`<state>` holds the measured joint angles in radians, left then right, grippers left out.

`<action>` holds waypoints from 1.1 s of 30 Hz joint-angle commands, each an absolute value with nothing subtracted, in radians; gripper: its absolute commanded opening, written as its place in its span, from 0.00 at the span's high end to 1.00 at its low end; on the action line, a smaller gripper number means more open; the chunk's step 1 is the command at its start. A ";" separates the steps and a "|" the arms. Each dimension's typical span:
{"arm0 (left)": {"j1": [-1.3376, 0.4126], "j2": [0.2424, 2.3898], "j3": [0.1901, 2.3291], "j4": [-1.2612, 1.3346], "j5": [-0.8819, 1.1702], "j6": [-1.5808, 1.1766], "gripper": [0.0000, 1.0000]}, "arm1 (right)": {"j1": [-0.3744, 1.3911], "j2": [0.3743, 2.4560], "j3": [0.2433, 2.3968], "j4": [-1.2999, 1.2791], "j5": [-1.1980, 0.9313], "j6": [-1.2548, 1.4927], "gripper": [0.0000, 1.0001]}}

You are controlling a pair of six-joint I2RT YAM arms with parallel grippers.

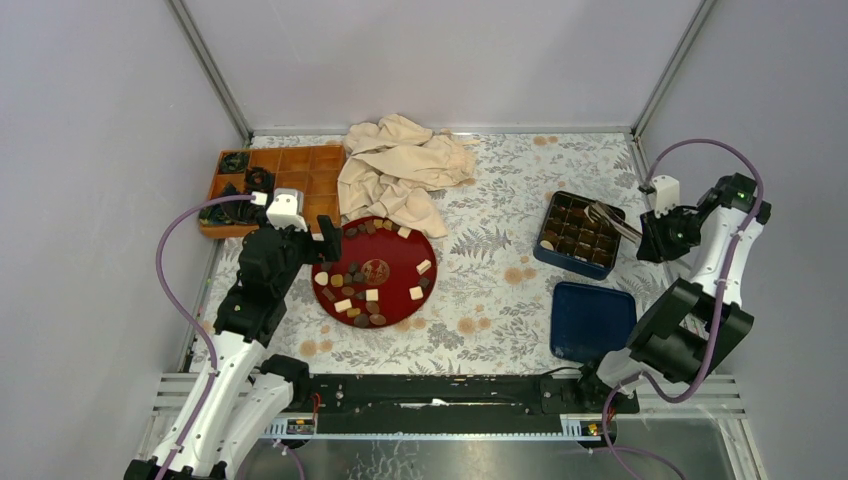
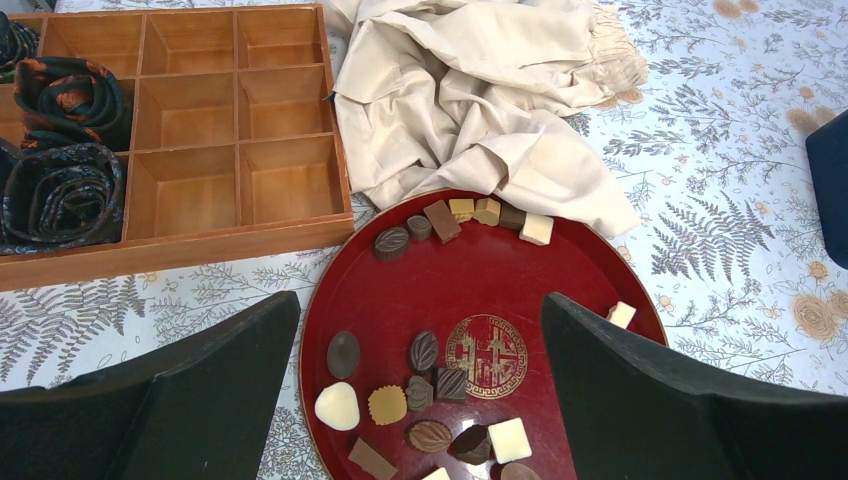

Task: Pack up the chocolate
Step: Place the fake chocolate in the packing box.

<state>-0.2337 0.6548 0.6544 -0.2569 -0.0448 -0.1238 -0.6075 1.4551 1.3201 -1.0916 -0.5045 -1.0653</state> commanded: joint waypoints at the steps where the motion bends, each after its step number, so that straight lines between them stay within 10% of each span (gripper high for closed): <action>1: -0.225 0.646 0.649 -0.206 -0.038 -0.109 0.02 | -0.628 1.479 1.345 -1.121 -0.496 -1.145 0.99; 33: -0.225 0.653 0.650 -0.205 -0.041 -0.109 0.02 | -0.632 1.617 1.374 -1.046 -0.469 -1.114 0.56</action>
